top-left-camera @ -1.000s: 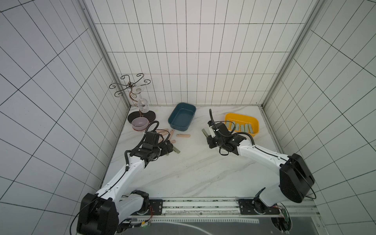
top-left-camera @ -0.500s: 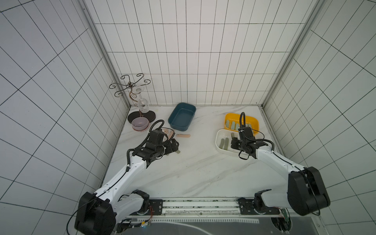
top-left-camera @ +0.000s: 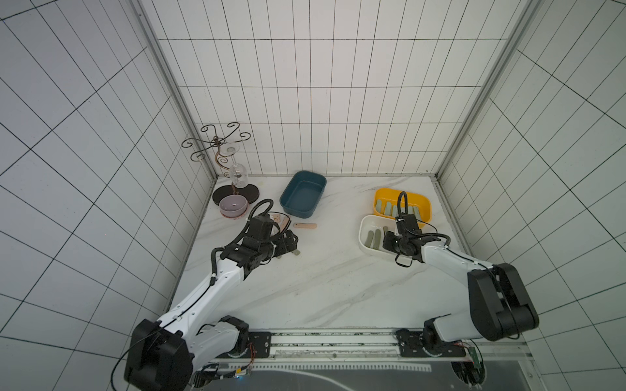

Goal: Place the fruit knives into the storage box by color
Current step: Place the fruit knife in the storage box.

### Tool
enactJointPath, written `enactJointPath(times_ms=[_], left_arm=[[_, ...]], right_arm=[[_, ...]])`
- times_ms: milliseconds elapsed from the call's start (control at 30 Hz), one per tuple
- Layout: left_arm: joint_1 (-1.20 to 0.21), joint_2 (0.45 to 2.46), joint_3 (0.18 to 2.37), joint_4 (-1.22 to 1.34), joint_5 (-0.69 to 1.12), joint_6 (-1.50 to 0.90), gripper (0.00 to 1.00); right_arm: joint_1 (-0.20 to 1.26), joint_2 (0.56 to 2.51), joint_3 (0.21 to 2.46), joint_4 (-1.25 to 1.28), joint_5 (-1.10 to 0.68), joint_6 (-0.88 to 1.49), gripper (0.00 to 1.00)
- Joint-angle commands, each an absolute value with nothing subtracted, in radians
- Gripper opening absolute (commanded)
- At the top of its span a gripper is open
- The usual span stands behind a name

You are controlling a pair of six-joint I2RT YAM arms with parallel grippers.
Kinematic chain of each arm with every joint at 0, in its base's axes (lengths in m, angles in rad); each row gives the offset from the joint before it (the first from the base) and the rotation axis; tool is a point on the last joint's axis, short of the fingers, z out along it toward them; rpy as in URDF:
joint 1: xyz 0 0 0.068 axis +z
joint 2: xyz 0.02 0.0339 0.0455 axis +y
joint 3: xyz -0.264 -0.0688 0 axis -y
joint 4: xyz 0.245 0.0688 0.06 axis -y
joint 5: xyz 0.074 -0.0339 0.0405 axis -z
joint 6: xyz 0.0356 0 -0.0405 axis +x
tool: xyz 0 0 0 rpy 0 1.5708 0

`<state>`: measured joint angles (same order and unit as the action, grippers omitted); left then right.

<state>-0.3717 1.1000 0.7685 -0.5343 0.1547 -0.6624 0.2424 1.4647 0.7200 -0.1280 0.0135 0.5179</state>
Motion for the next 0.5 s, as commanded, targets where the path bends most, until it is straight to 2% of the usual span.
enactJointPath(times_ms=[0,200,367,467], left_arm=[[-0.374,1.103,0.793,-0.508,0.155,-0.675,0.97],[-0.374,1.101,0.794,-0.508,0.153,-0.678,0.97],[-0.374,1.100,0.800,-0.511,0.151,-0.679,0.97],[-0.374,1.098,0.809,-0.523,0.144,-0.673,0.97]], right_arm=[[0.229,1.497,0.690,-0.095,0.009,0.525,0.13],[0.226,1.534,0.704,-0.085,0.002,0.516,0.20],[0.220,1.508,0.721,-0.098,-0.008,0.507,0.46],[0.216,1.450,0.744,-0.119,-0.023,0.501,0.52]])
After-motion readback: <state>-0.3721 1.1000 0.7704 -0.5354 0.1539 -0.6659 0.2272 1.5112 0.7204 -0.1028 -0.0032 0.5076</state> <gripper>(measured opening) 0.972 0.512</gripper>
